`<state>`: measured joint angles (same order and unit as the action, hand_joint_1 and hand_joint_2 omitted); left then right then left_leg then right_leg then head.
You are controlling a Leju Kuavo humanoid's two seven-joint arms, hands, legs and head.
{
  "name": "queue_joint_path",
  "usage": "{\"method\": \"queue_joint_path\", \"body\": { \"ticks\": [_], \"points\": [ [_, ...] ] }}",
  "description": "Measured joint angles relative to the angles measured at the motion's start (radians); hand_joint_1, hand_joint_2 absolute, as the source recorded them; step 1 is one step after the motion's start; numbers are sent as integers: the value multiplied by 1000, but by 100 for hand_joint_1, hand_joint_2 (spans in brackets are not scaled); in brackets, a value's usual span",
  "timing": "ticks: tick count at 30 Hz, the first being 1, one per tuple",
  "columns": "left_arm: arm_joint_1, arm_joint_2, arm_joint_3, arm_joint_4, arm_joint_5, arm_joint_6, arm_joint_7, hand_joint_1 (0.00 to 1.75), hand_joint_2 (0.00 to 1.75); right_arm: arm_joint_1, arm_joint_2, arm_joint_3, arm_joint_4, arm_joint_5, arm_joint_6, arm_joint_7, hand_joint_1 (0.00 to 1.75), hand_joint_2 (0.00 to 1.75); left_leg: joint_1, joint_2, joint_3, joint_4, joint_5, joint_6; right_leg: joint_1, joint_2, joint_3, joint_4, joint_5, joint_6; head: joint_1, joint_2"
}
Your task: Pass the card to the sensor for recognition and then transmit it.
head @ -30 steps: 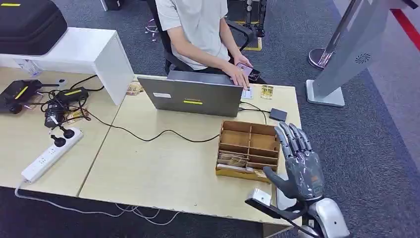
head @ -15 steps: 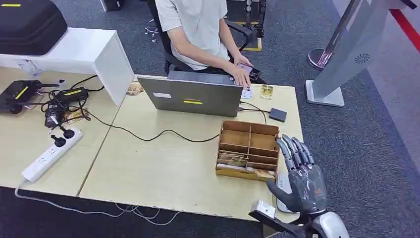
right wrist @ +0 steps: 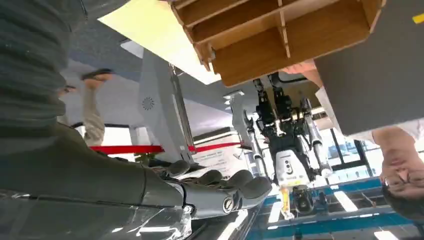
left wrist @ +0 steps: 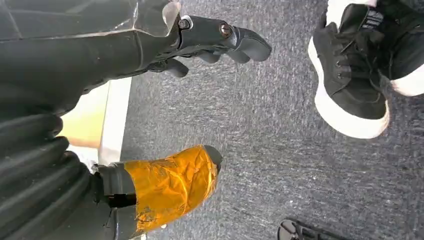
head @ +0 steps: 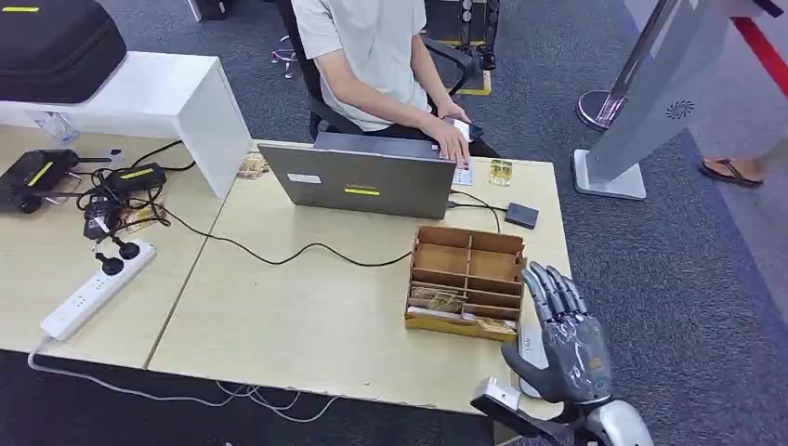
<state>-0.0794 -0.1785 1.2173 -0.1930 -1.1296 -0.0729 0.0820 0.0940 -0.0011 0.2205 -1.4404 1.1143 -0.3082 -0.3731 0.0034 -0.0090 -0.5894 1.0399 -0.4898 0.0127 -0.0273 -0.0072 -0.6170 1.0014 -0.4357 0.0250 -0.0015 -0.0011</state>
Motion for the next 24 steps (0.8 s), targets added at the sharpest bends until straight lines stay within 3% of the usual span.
{"method": "queue_joint_path", "body": {
  "ticks": [24],
  "points": [
    [-4, 6, 0, 0, -11, 0, -19, 0, 175, -105, 74, 59, 298, -2, -23, -16, 0, 175, 0, 0, 0, 0, 0, 0, 0, 0, 0, 0, 0, 0, 0, 0]
  ]
}}
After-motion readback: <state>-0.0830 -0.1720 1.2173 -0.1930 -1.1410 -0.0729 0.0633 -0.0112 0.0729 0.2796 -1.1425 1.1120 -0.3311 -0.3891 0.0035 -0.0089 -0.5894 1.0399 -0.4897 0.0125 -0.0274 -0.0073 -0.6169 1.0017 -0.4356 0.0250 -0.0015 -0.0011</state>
